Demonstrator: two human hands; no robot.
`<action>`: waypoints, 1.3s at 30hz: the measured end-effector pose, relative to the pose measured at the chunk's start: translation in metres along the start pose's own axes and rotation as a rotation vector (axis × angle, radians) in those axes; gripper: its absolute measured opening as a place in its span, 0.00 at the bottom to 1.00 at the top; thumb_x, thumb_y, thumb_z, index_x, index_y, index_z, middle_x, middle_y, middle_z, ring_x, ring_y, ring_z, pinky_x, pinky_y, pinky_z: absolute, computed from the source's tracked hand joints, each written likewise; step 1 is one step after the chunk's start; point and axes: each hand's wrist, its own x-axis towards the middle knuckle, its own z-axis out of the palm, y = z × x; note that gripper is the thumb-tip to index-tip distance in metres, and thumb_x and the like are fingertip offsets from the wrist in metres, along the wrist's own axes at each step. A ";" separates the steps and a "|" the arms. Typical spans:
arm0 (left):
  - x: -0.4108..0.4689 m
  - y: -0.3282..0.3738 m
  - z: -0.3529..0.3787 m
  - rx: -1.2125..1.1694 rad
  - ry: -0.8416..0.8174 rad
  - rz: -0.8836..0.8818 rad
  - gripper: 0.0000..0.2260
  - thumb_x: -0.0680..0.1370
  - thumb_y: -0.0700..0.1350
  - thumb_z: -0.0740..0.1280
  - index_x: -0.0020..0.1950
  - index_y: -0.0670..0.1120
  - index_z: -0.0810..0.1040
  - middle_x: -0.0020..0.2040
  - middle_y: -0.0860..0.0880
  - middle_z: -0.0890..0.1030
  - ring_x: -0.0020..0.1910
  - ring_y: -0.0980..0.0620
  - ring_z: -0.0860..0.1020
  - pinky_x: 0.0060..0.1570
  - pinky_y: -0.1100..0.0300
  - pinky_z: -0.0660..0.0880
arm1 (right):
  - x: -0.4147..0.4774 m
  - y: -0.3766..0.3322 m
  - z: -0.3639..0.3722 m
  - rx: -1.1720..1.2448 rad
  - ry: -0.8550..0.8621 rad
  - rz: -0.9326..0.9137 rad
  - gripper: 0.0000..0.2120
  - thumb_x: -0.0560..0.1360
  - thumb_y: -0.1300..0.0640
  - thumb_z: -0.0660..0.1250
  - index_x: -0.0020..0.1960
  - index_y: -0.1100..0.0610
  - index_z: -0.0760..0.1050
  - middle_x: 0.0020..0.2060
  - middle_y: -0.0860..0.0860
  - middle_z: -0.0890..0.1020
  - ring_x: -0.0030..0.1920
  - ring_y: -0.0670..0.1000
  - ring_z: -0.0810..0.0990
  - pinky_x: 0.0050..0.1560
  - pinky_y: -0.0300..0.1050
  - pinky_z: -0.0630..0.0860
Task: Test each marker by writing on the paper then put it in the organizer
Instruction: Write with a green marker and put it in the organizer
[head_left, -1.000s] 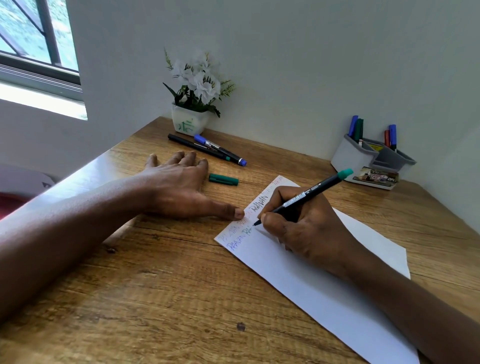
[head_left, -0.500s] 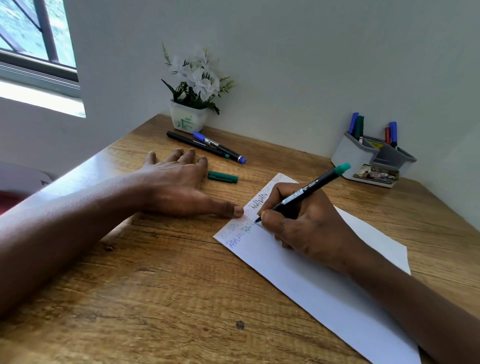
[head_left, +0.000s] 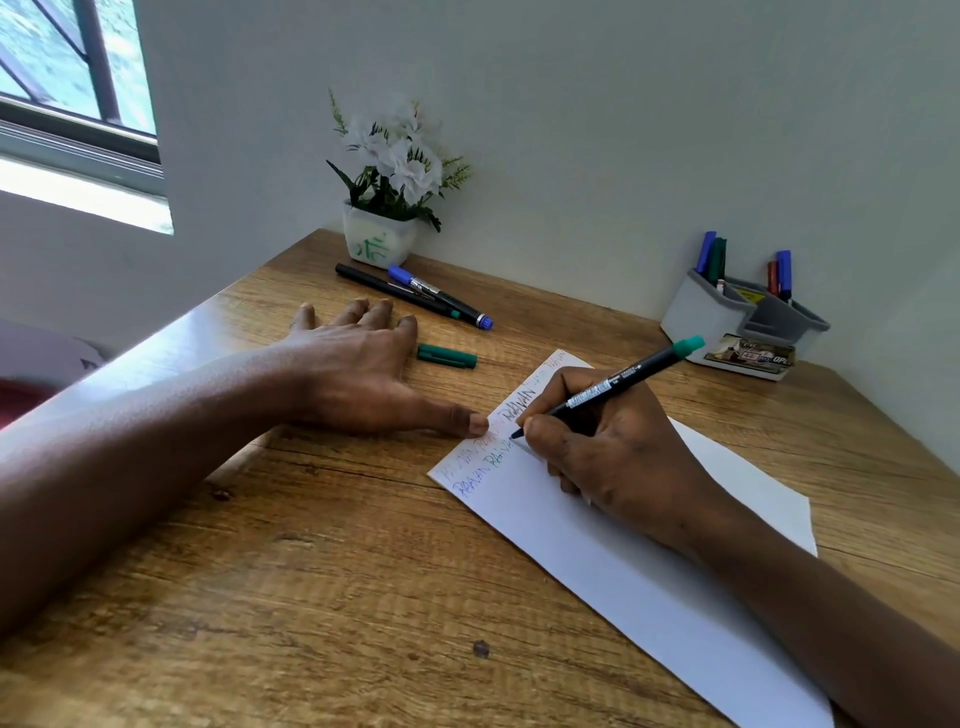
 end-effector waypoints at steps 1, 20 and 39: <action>0.000 0.000 0.000 0.002 0.001 -0.001 0.72 0.45 0.88 0.45 0.83 0.52 0.44 0.83 0.46 0.41 0.82 0.46 0.43 0.76 0.31 0.44 | 0.000 -0.001 0.000 -0.010 -0.003 0.005 0.05 0.75 0.63 0.71 0.40 0.59 0.79 0.24 0.48 0.79 0.23 0.42 0.76 0.25 0.33 0.71; 0.001 -0.001 0.002 -0.049 0.021 0.015 0.73 0.44 0.89 0.45 0.83 0.52 0.46 0.83 0.45 0.43 0.82 0.45 0.44 0.75 0.30 0.44 | 0.000 0.003 -0.002 0.184 0.134 0.094 0.09 0.77 0.62 0.70 0.38 0.55 0.81 0.28 0.54 0.82 0.25 0.49 0.78 0.22 0.39 0.72; 0.001 0.003 0.001 -0.816 0.564 0.366 0.04 0.76 0.49 0.75 0.50 0.53 0.86 0.45 0.54 0.87 0.47 0.55 0.83 0.53 0.51 0.79 | 0.011 0.010 -0.027 1.022 -0.056 0.236 0.12 0.68 0.59 0.68 0.51 0.61 0.78 0.41 0.61 0.85 0.37 0.54 0.83 0.36 0.43 0.81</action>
